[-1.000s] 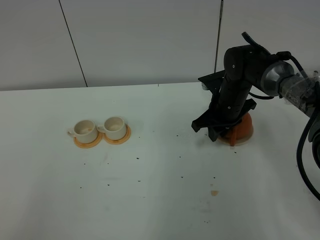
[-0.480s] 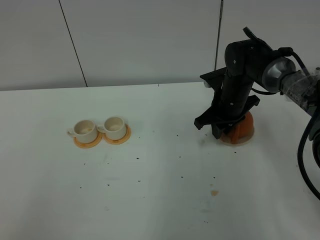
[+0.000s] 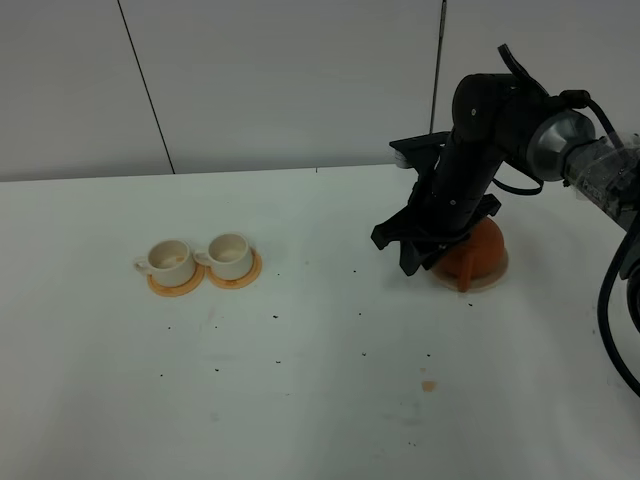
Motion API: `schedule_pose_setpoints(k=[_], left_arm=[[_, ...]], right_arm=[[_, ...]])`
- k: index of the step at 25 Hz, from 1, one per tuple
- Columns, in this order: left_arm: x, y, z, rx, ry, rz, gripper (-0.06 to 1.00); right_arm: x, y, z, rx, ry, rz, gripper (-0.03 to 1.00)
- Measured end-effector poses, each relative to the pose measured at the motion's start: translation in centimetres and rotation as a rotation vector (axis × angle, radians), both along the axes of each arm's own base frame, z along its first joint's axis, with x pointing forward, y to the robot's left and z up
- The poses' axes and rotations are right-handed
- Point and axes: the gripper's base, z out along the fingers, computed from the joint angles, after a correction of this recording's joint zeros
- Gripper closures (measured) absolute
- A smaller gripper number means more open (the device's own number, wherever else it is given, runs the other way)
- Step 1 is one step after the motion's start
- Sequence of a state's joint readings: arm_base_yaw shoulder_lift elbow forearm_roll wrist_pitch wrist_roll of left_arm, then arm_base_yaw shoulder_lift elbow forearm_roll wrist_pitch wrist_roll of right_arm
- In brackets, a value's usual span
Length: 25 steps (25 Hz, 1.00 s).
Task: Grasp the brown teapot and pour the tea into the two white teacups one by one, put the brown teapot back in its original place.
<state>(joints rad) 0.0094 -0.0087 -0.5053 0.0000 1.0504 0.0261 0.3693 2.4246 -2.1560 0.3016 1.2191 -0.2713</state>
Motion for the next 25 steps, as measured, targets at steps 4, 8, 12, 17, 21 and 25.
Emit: schedule_pose_setpoints(k=[4,8,12,17,21,25], left_arm=[[0.0,0.0,0.0,0.0,0.0,0.0,0.71],[0.0,0.0,0.0,0.0,0.0,0.0,0.71],[0.0,0.0,0.0,0.0,0.0,0.0,0.71],[0.0,0.0,0.0,0.0,0.0,0.0,0.71],[0.0,0.0,0.0,0.0,0.0,0.0,0.71],[0.0,0.0,0.0,0.0,0.0,0.0,0.71]], right_arm=[[-0.1,0.3,0.1,0.039,0.014,-0.006,0.73],[-0.1,0.4,0.3,0.059,0.017,-0.011,0.73],[-0.1,0.2,2.6,0.062,-0.033,-0.025,0.73],[-0.2,-1.2,8.1,0.0,-0.164,-0.164,0.73],[-0.2,-2.4,10.1,-0.066,-0.22,-0.32,0.73],[0.0,-2.7,9.8,-0.084,-0.213,-0.402,0.73]])
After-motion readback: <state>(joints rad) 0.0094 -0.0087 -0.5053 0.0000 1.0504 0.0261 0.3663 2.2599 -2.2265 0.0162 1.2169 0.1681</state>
